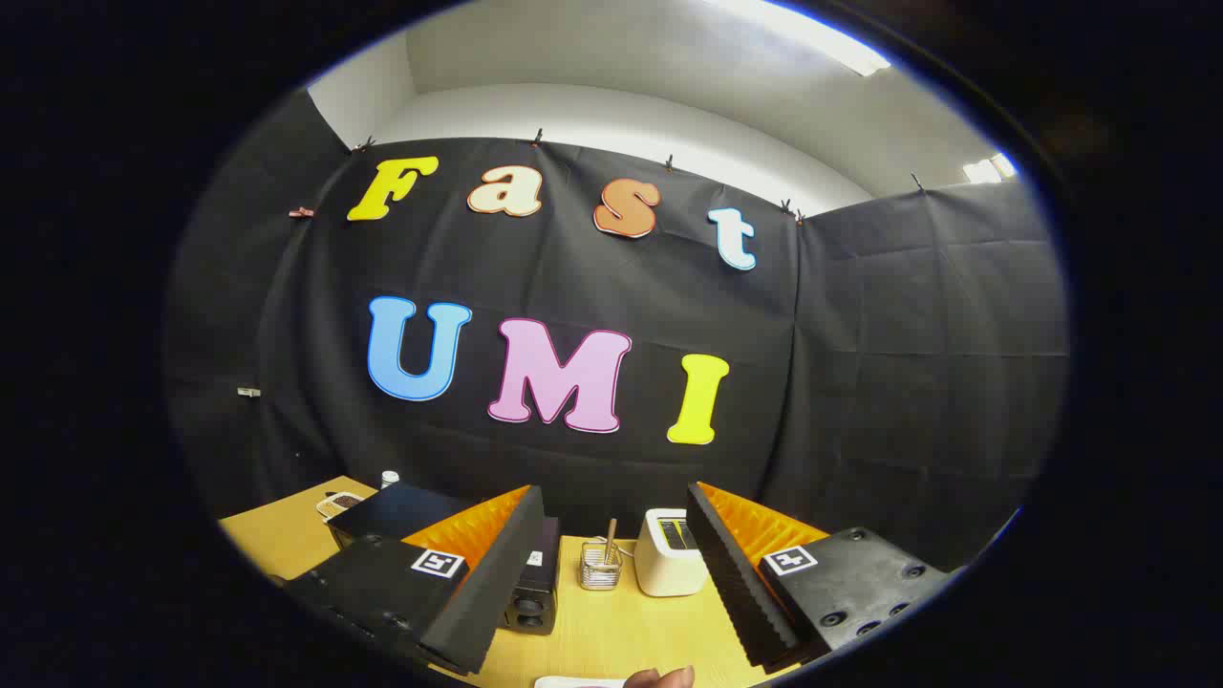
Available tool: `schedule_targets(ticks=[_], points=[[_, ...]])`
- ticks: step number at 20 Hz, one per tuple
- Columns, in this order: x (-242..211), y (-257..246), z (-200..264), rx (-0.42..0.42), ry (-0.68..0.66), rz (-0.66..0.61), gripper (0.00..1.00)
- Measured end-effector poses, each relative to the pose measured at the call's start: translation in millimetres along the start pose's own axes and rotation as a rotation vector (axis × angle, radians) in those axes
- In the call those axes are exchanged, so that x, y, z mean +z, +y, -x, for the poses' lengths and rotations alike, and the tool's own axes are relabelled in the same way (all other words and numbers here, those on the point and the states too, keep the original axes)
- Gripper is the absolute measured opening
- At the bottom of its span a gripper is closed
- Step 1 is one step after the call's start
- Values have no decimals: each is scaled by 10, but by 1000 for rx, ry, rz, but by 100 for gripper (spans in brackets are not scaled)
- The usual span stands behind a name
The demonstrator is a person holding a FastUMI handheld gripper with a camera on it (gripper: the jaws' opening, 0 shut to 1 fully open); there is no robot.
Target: Open the toaster oven, put the food inside, and close the toaster oven door.
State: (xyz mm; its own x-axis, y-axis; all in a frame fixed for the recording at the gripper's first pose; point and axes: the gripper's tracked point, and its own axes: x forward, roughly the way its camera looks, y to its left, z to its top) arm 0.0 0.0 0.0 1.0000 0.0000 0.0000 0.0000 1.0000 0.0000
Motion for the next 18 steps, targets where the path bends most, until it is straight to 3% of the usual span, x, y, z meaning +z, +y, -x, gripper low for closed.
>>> schedule_targets(ticks=[18], points=[[-119, 122, -31, 9, 40, -20, 97]])
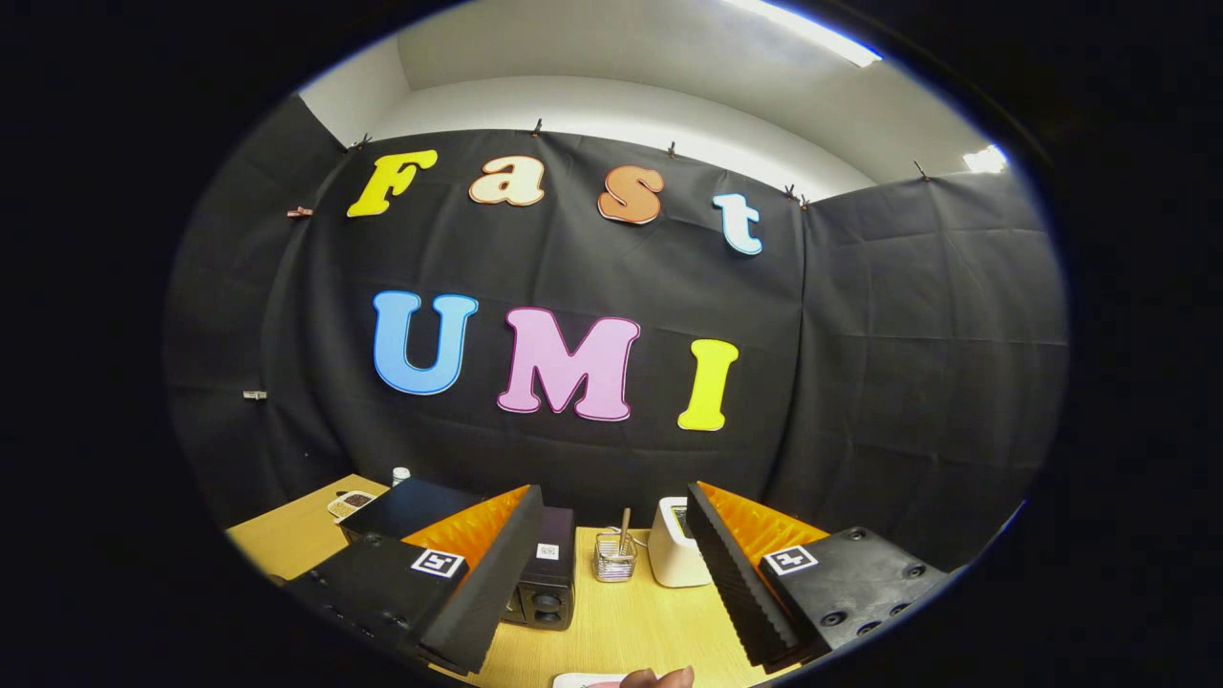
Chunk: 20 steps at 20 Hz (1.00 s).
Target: Open the toaster oven, put the food inside, and close the toaster oven door.
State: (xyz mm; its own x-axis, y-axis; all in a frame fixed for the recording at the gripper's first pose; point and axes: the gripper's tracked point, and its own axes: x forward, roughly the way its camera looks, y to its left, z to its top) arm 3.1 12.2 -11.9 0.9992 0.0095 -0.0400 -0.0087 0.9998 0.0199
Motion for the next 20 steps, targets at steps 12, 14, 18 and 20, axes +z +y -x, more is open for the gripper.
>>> schedule_targets(ticks=[12, 14, 18, 20], points=[[-315, 875, -211, 96, 63, -74, 98], [-468, 1166, -263, 123, 100, -95, 98], [-805, 1642, -387, 153, 167, -106, 98], [-1019, 1816, -451, 156, 210, -99, 98]])
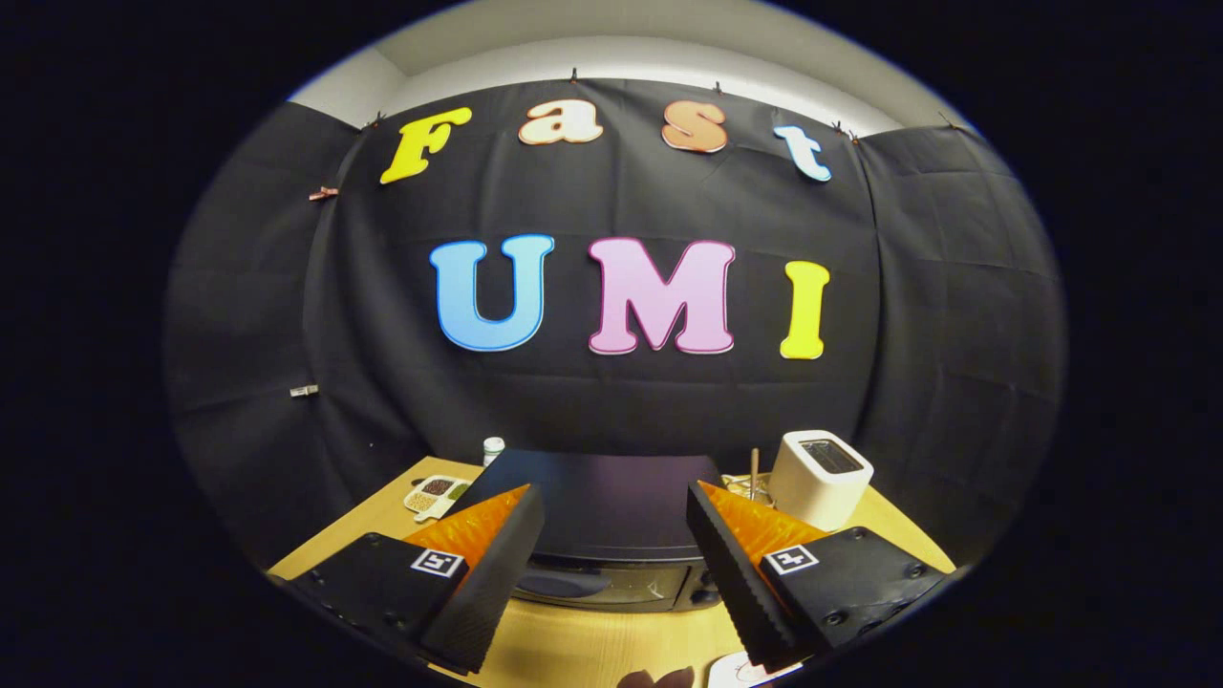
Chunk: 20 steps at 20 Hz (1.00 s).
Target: Open the toaster oven, put the food inside, and close the toaster oven door.
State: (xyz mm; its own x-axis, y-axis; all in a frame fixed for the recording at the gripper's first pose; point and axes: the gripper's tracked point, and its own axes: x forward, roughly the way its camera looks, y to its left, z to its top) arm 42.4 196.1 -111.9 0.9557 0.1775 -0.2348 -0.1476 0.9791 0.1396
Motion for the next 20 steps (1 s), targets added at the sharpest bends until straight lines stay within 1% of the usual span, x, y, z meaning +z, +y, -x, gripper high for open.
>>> schedule_targets(ticks=[3, 8, 12, 14, 15, 17, 20], points=[[-308, 159, -172, -2, 58, 19, 98], [-823, 357, -415, -3, 190, -1, 98], [-1110, 378, -618, -32, 261, 2, 98], [-1250, 339, -700, -61, 306, -1, 98], [-1193, 367, -670, -63, 291, -12, 98], [-1231, 389, -683, -68, 297, -2, 98], [-1236, 385, -677, -78, 305, -51, 98]])
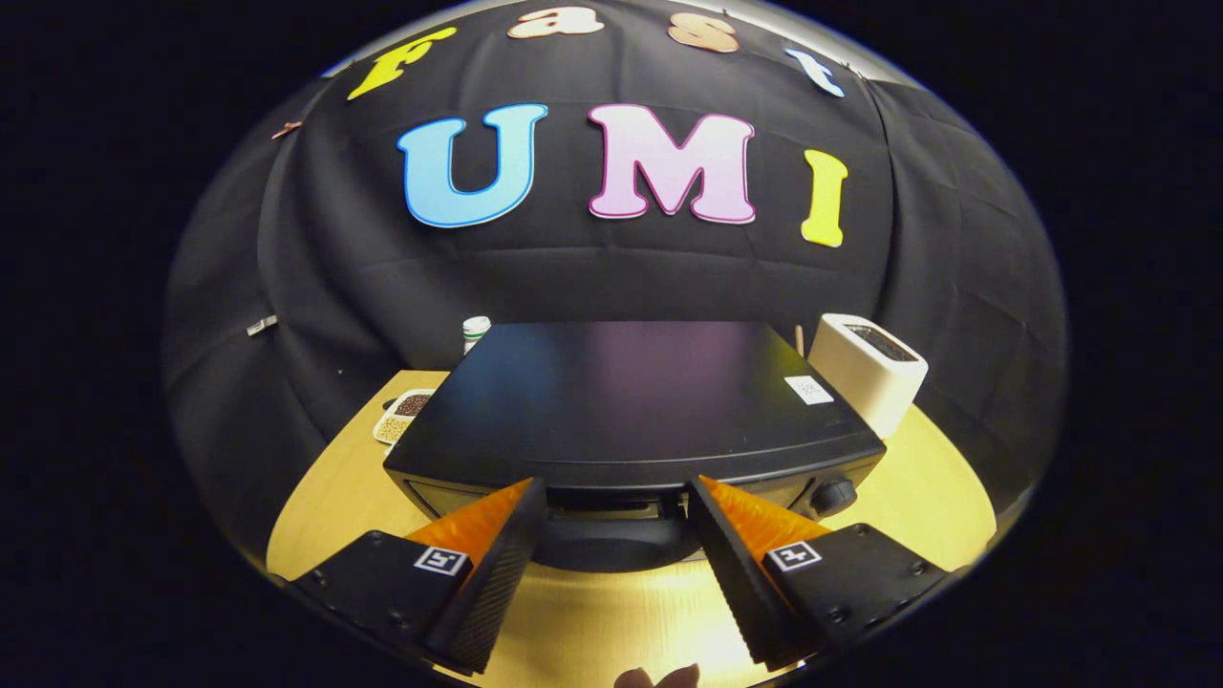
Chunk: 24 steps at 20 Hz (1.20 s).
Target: Open the toaster oven, put the food inside, and close the toaster oven door.
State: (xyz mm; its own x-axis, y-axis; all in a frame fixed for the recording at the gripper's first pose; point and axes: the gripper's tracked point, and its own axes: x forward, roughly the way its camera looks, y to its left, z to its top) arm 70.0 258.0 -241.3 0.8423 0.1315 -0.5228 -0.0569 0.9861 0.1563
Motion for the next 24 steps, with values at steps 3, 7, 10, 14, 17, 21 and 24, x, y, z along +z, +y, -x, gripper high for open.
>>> schedule_targets(ticks=[3, 7, 10, 14, 17, 21, 24], points=[[-37, 4, 37, 6, 16, 3, 98], [-137, 20, 45, 21, 67, -26, 98], [-133, 4, 51, 24, 67, -24, 98], [-478, -78, 141, 22, 115, -18, 98], [-734, -51, 286, 25, 142, 21, 98], [-1162, -74, 391, 28, 254, -15, 98], [-1575, -71, 457, 39, 389, -35, 99]])
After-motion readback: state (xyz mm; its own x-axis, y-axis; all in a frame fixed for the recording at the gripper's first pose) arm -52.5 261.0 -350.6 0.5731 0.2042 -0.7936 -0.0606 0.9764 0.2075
